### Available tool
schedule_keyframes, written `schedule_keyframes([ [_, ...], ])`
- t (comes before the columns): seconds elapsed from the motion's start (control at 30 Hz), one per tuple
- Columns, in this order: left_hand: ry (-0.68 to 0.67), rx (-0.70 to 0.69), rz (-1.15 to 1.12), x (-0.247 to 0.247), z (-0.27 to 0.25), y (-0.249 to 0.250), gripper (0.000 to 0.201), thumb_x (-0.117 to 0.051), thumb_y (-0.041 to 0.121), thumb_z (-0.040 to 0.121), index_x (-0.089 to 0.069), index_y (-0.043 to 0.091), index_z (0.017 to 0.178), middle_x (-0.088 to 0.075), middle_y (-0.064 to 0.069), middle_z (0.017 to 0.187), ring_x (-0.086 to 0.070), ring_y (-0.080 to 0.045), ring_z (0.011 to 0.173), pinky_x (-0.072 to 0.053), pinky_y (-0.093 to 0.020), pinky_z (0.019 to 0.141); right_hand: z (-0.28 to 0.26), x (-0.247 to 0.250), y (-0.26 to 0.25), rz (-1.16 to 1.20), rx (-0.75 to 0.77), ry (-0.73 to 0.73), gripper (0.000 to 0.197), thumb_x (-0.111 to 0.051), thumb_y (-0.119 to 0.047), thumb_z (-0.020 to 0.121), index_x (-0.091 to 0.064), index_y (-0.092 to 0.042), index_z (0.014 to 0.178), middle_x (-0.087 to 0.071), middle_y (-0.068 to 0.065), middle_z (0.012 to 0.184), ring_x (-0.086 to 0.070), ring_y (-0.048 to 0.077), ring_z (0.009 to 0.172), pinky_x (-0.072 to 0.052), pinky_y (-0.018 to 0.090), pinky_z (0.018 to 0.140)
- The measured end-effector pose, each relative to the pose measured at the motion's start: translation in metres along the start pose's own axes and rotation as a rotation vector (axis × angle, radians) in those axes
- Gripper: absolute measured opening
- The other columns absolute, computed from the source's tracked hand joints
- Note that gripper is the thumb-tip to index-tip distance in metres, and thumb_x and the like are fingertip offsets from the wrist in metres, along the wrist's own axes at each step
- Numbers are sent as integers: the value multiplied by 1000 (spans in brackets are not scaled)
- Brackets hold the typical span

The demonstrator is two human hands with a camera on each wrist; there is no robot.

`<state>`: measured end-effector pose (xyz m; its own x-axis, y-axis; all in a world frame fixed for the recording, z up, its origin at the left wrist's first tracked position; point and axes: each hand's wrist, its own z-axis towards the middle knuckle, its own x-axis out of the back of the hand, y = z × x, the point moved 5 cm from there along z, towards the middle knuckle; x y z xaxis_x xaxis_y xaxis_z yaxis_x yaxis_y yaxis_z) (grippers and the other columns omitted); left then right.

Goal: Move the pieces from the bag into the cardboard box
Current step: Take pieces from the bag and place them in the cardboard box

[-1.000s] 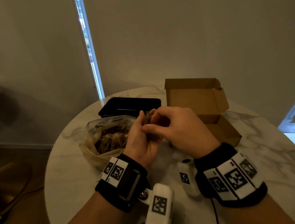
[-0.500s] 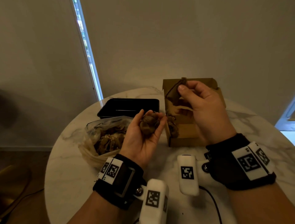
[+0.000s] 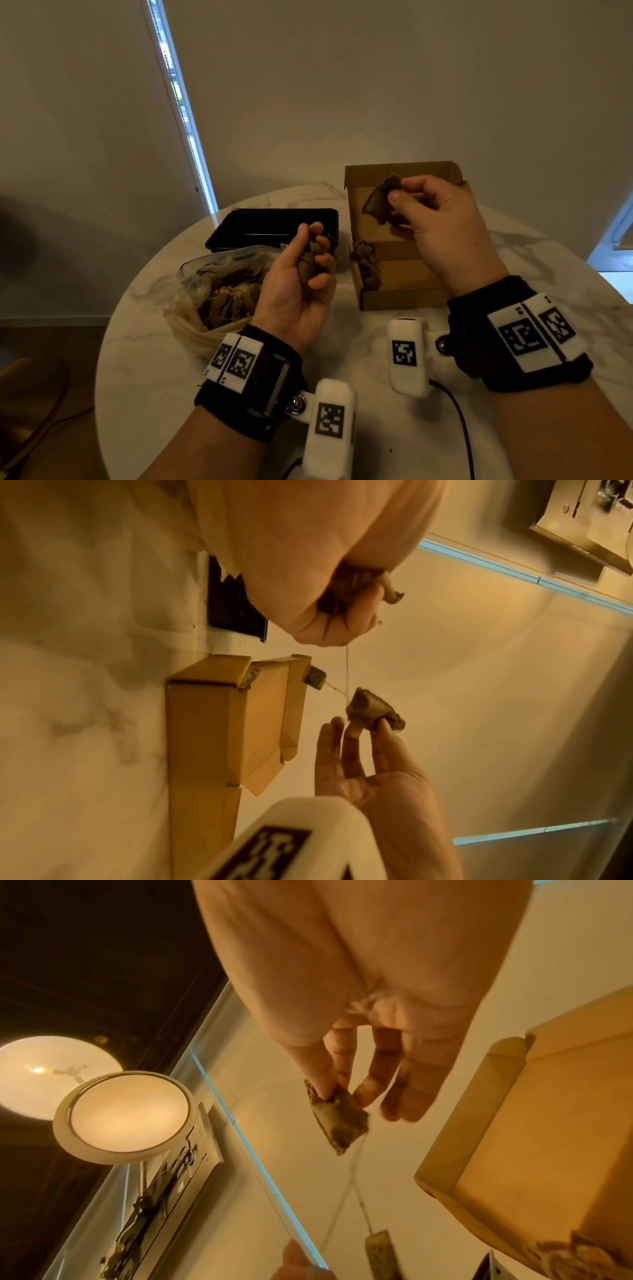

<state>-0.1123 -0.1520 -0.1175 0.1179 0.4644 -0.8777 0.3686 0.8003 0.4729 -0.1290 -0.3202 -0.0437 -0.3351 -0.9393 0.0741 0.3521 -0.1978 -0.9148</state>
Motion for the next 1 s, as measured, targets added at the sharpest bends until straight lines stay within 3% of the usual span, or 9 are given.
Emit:
schedule_keyframes([
  [0.1, -34, -41, -22, -2, -2, 3, 21, -54, 34, 102, -67, 17, 102, -61, 4, 83, -53, -3, 58, -37, -11, 37, 2, 11, 0, 23, 9, 90, 10, -66, -23, 97, -69, -32, 94, -74, -8, 94, -69, -2, 87, -52, 18, 75],
  [0.17, -31, -77, -48, -1, -2, 6, 22, -53, 33, 103, -67, 17, 101, -61, 4, 82, -55, -3, 58, -38, -11, 38, 4, 16, 2, 34, 1, 149, 8, -66, -25, 97, -70, -31, 98, -72, -12, 94, -65, -7, 82, -46, 13, 73],
  [0.27, -5, -121, -83, 1, 0, 10, 22, -54, 33, 103, -68, 16, 100, -60, 5, 81, -56, -3, 60, -41, -10, 40, 7, 23, 6, 44, -6, 212, 8, -67, -26, 97, -72, -30, 102, -73, -12, 95, -66, -3, 86, -45, 14, 74],
  [0.4, 4, -160, -78, 2, 0, 12, 20, -57, 29, 102, -70, 17, 111, -65, 3, 88, -60, -4, 64, -45, -10, 44, 8, 28, 8, 53, -23, 245, 7, -67, -26, 97, -71, -32, 98, -75, -4, 103, -71, 12, 98, -53, 27, 80],
  [0.6, 19, -195, 267, -6, 0, 2, 36, -60, 18, 98, -66, 18, 133, -73, -1, 117, -59, -4, 65, -44, -12, 45, -3, -6, 8, -26, -121, -160, 9, -67, -17, 97, -71, -24, 97, -74, 5, 98, -76, 19, 85, -62, 30, 66],
  [0.73, -18, -204, 473, -13, -4, -5, 37, -68, 25, 90, -71, 15, 125, -71, -2, 94, -57, -6, 64, -40, -14, 46, -11, -21, 8, -140, -122, -279, 6, -64, -21, 99, -70, -21, 101, -71, 9, 96, -74, 19, 70, -64, 33, 64],
  [0.83, 10, -227, 559, -12, -6, -6, 16, -67, 16, 93, -73, 13, 108, -70, 2, 78, -59, -5, 61, -39, -15, 46, -14, -26, 11, -135, -152, -346, 10, -62, -22, 100, -68, -20, 107, -71, 10, 92, -70, 19, 65, -63, 41, 70],
  [1.0, 129, -286, 480, -6, -7, 4, 14, -68, 18, 95, -70, 16, 108, -72, -1, 85, -58, -6, 61, -41, -16, 47, -15, -22, 18, -193, -199, -437, 16, -72, -29, 93, -70, -27, 108, -72, 1, 82, -64, 13, 68, -54, 33, 66],
])
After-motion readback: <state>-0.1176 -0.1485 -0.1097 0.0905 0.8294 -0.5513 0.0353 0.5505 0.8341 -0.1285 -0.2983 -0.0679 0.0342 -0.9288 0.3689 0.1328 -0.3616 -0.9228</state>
